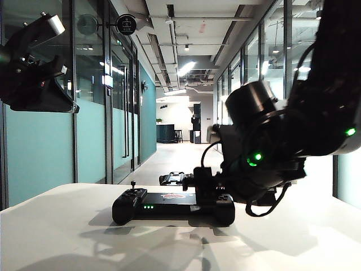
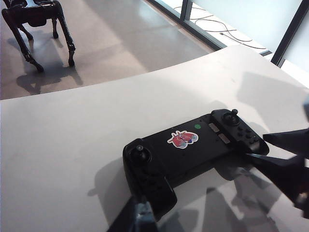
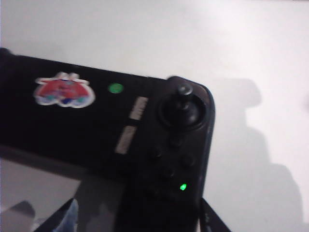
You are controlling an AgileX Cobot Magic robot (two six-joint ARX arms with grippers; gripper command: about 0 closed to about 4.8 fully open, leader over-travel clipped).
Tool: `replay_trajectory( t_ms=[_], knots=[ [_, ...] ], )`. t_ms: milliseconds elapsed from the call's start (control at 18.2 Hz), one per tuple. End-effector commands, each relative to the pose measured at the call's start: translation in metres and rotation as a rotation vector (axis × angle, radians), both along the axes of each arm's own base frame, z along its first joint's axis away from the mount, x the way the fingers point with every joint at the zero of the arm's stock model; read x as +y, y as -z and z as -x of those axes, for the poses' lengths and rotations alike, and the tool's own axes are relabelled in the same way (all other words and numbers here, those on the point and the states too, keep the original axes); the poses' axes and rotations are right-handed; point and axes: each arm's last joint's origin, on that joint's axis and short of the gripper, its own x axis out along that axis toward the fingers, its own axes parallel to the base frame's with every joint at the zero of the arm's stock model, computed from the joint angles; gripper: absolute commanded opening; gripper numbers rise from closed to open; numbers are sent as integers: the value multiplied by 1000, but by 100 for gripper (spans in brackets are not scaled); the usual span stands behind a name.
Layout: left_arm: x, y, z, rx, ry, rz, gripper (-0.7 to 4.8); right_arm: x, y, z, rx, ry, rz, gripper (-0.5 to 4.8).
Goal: Push the left joystick on the remote control sitting on the white table forward to make the robot dog walk in a straight line until it approaches the door.
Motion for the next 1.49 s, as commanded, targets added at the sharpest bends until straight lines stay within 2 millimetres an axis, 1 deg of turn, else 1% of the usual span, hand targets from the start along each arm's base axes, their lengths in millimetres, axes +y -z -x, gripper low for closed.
replay_trajectory(
  t_ms=[55, 441, 661, 936, 991, 1046, 1212, 1377, 1487],
  knots=[
    [-1, -3, -1, -20, 10, 4, -5, 2, 2, -3, 20, 2, 4, 315],
    [-1, -3, -1, -21, 9, 4, -5, -6, 3, -8, 23, 28, 0, 310],
    [-1, -3, -1, -21, 9, 4, -6, -4, 2, -11, 20, 15, -10, 305],
    [-1, -3, -1, -21, 9, 4, -6, -3, 6, -14, 30, 16, -4, 304],
    [-1, -3, -1, -21, 9, 4, -6, -3, 6, -14, 31, 16, -4, 284],
    [-1, -3, -1, -21, 9, 4, -6, -3, 6, -13, 35, 17, -3, 236],
    [-1, -3, -1, -21, 9, 4, -6, -3, 7, -13, 44, 18, 3, 225],
    [-1, -3, -1, -20, 9, 4, -6, -4, 7, -13, 37, 37, 11, 148],
    [-1, -3, -1, -20, 9, 4, -6, -4, 6, -14, 21, 69, 15, 145]
  ],
)
